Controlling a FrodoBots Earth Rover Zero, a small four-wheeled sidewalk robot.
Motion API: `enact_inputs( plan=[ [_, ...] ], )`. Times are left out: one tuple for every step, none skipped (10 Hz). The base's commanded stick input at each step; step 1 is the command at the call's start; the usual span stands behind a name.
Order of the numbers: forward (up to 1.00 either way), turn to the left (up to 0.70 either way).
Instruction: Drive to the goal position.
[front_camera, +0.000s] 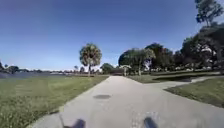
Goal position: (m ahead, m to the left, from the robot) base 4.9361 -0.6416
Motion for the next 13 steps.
enact_inputs(
  plan=[
    [0.85, 0.0],
    [0.85, 0.0],
    [0.85, 0.0],
    [0.85, 0.0],
    [0.85, 0.0],
    [0.85, 0.0],
    [0.85, 0.32],
    [0.85, 0.23],
    [0.85, 0.15],
    [0.85, 0.07],
    [0.85, 0.0],
    [0.85, 0.0],
    [0.85, 0.0]
  ],
)
